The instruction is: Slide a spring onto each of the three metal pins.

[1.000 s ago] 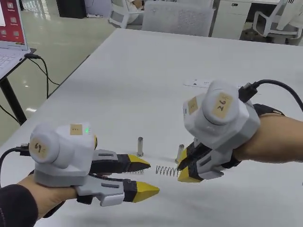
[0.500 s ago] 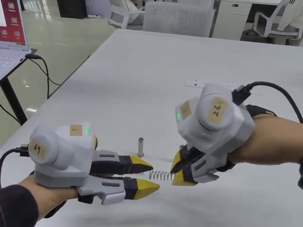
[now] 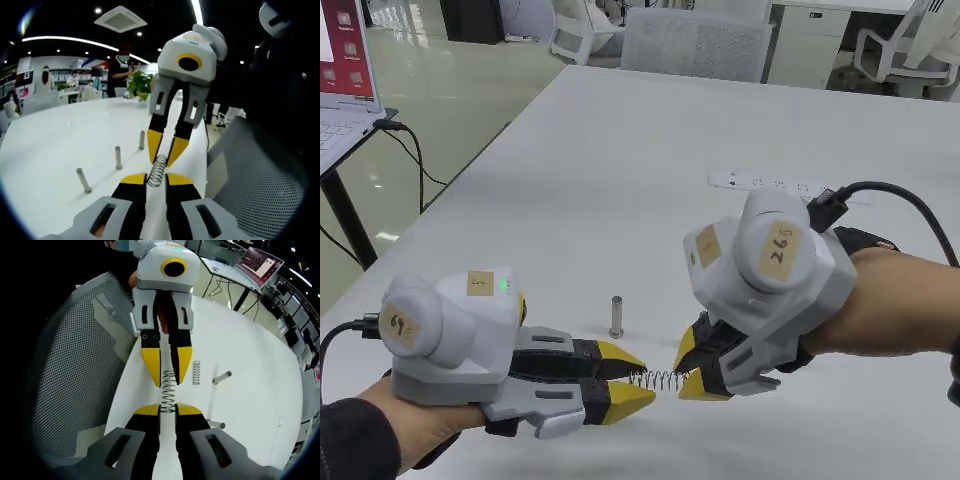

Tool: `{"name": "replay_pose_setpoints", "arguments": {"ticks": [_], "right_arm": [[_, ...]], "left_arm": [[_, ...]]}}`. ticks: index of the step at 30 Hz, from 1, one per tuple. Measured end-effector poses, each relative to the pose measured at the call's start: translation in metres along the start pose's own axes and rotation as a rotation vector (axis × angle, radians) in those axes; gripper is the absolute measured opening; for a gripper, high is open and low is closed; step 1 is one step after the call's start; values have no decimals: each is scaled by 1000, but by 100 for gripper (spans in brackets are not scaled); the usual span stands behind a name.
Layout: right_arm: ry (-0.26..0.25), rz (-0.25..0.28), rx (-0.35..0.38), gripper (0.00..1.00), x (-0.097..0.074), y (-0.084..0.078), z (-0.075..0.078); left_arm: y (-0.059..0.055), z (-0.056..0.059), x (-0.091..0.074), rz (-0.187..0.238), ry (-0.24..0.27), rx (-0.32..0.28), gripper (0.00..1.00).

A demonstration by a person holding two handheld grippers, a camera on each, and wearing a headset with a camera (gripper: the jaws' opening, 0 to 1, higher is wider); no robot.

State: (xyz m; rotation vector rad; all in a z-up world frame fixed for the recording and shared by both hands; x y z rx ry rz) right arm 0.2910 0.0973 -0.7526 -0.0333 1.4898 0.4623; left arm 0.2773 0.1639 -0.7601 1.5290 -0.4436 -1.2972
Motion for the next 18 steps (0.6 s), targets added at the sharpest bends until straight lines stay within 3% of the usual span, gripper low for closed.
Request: {"name": "replay_pose_setpoints", "arguments": {"ticks": [12, 18], "right_arm": [[-17, 4, -18, 8, -2, 1, 0], [-19, 14, 8, 8, -2, 2, 2]], "left_arm": [[-1, 0, 0, -1, -2, 1, 4], [0, -1, -2, 6, -2, -6, 4]]}}
Point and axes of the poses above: the centre of the closed fingertips' face, and the gripper's own axes: x roughly forward along the fingers, z roughly to its right, y roughly out of its top, the point moved 4 cm from there along -x, roughly backward along the fingers, and after that the axes turned 12 degrees about -z, right-handed, at the moved point
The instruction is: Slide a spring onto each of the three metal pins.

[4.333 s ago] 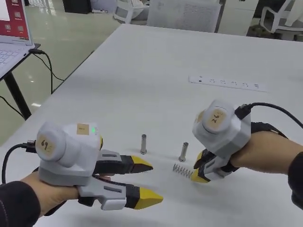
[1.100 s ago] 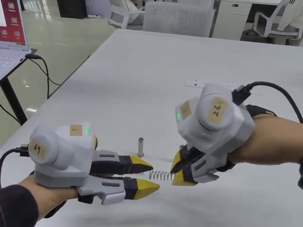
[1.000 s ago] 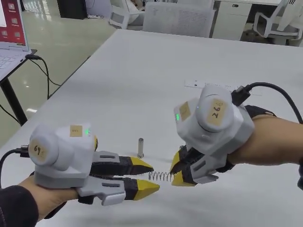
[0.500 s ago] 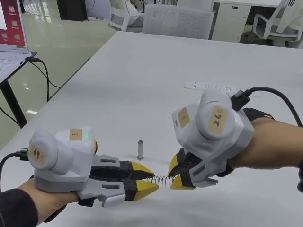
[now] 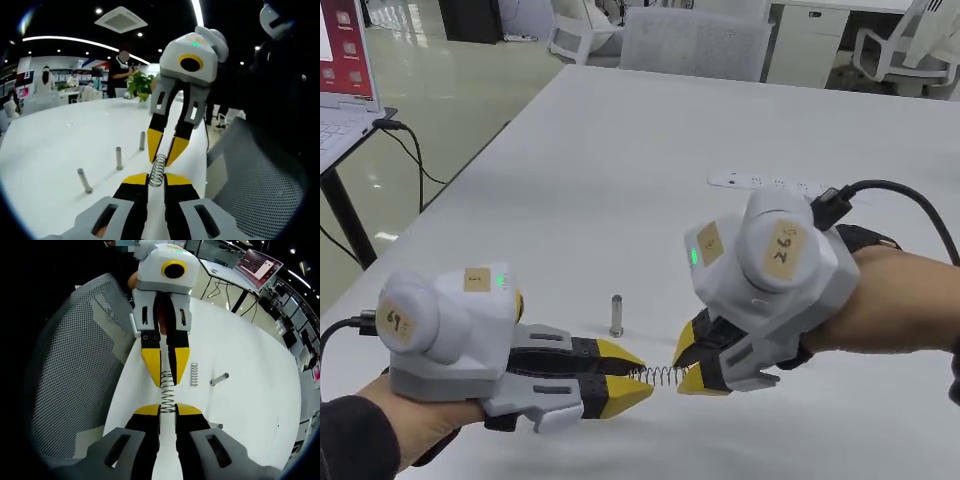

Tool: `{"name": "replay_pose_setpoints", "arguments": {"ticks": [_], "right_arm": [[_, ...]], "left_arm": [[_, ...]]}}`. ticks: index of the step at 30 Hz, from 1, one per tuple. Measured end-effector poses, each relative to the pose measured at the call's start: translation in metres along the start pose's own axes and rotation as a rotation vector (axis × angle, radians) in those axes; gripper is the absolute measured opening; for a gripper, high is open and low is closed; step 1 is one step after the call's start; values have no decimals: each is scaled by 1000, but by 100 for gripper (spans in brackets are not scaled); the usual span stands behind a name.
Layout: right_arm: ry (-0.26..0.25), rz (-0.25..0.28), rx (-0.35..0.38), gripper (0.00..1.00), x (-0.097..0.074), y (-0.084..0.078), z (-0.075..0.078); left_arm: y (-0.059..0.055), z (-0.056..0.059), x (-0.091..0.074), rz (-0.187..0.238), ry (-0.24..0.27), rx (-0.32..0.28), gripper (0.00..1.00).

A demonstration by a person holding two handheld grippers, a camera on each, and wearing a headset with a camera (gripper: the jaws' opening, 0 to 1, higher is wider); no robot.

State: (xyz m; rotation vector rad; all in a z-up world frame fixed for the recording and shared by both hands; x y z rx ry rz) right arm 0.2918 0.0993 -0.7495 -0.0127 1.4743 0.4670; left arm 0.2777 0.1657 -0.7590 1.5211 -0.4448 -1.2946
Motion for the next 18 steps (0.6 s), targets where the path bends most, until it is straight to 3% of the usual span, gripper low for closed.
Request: {"name": "replay_pose_setpoints", "arguments": {"ticks": [18], "right_arm": [[11, 0, 34, 9, 2, -1, 1]], "left_arm": [[1, 2, 1, -3, -20, -2, 3]]}}
Point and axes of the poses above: the centre of the closed fingertips' face, and the gripper's own axes: x roughly forward along the fingers, z roughly to its right, y roughly out of its top, the point moved 4 cm from there along -x, roughly backward along the fingers, and after that the axes turned 12 degrees about -z, right-handed, at the moved point
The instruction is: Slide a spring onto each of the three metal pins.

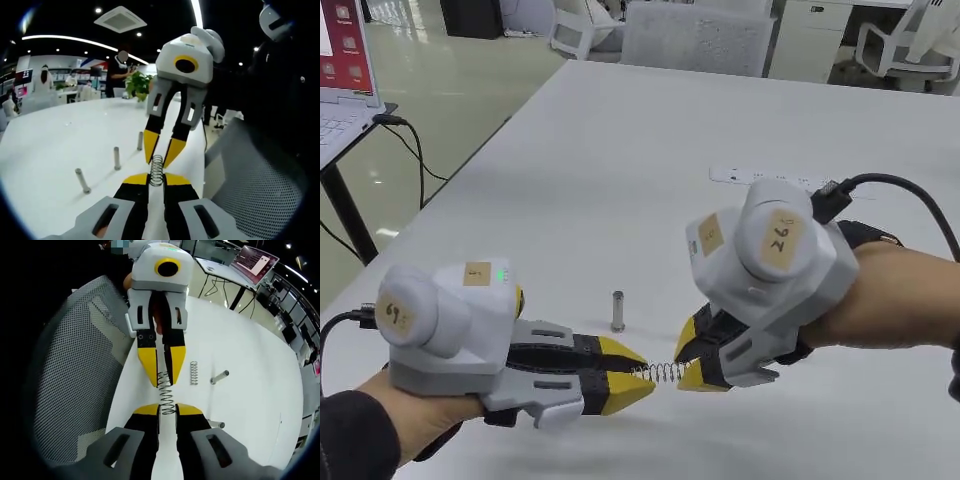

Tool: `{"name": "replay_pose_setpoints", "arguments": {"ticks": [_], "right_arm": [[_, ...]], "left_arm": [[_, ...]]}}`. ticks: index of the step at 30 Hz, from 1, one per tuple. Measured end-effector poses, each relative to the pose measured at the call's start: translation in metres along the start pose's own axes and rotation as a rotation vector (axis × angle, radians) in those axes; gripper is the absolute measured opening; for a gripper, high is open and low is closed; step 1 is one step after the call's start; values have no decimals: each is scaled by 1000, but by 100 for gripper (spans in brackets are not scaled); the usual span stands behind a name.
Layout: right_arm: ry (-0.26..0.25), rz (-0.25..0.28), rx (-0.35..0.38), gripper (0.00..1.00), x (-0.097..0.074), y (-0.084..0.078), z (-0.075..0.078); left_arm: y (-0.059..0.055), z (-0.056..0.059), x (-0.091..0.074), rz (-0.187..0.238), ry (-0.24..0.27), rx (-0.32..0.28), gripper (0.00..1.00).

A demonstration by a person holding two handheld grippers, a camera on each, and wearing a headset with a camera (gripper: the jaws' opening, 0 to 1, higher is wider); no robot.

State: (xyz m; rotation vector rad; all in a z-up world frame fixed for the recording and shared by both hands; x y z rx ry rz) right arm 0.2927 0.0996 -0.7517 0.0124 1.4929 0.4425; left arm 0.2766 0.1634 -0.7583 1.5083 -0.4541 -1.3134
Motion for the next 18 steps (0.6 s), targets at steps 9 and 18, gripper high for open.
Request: {"name": "replay_pose_setpoints", "arguments": {"ticks": [9, 18], "right_arm": [[12, 0, 12, 11, 2, -2, -1], [26, -2, 28, 11, 6, -5, -1]], "left_arm": [[2, 1, -1, 5, -6, -1, 3], [8, 5, -2, 41, -32, -12, 3]]}}
Point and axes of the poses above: the centre of the closed fingertips' face, and the gripper's own axes: x roughly forward along the fingers, z roughly to its right, y roughly out of its top, the point moved 4 cm from there along -x, roughly backward along the fingers, and after that the axes turned 12 degrees about -z, right-handed, at the moved point
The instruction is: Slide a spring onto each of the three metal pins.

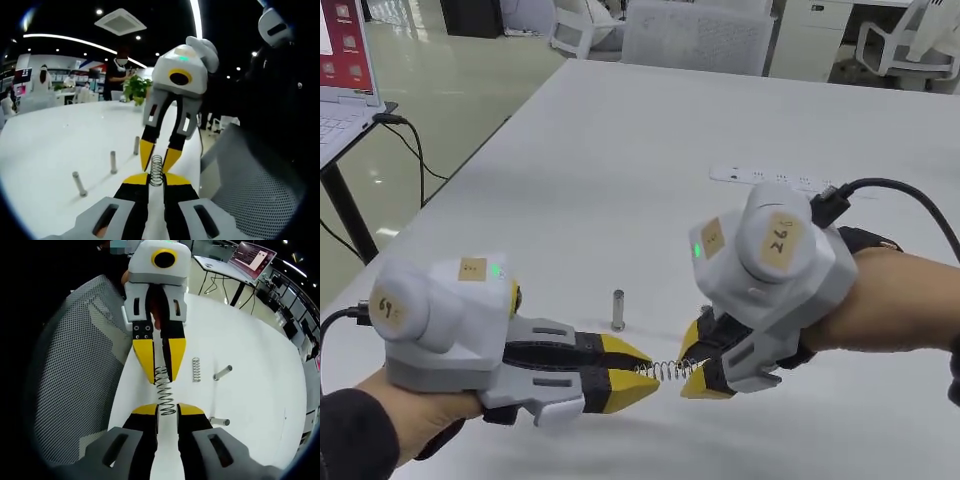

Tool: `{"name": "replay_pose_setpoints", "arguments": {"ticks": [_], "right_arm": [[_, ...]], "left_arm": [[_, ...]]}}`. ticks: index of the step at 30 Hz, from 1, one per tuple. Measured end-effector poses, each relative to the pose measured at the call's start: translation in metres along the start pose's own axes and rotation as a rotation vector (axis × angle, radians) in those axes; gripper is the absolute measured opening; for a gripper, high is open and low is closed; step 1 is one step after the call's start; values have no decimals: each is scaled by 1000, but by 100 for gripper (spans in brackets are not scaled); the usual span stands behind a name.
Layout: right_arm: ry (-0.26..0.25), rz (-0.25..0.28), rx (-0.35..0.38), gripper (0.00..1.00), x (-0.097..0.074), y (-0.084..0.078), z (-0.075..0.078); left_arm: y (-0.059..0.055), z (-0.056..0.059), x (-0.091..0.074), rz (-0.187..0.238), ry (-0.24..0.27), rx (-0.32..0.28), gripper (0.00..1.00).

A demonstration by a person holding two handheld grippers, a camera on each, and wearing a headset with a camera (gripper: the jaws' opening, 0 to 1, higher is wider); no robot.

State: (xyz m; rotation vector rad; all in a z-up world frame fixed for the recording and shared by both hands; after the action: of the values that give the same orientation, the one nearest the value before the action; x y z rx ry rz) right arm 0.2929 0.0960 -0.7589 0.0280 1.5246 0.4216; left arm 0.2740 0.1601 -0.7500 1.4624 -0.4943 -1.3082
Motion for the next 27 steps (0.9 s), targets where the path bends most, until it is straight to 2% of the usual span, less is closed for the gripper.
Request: {"name": "replay_pose_setpoints", "arguments": {"ticks": [7, 14, 18, 27], "right_arm": [[1, 5, -4, 9, 0, 0, 0], [-20, 13, -12, 8, -4, 2, 2], [-28, 32, -6, 8, -11, 5, 4], [-28, 45, -8, 8, -15, 9, 2]], "left_arm": [[3, 1, -1, 20, -10, -10, 3], [3, -1, -1, 24, -2, -17, 3], [0, -1, 1, -2, 11, -6, 2], [-2, -1, 1, -11, 11, 3, 2]]}}
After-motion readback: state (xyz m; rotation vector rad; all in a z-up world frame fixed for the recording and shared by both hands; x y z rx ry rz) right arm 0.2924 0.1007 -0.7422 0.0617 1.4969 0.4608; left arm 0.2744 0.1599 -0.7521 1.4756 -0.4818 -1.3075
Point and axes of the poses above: the centre of the closed fingertips' face, and the gripper's own axes: x roughly forward along the fingers, z roughly to its right, y roughly out of its top, the point moved 4 cm from there along -x, roughly backward along the fingers, and after that the axes turned 12 degrees about -z, right-handed, at the moved point
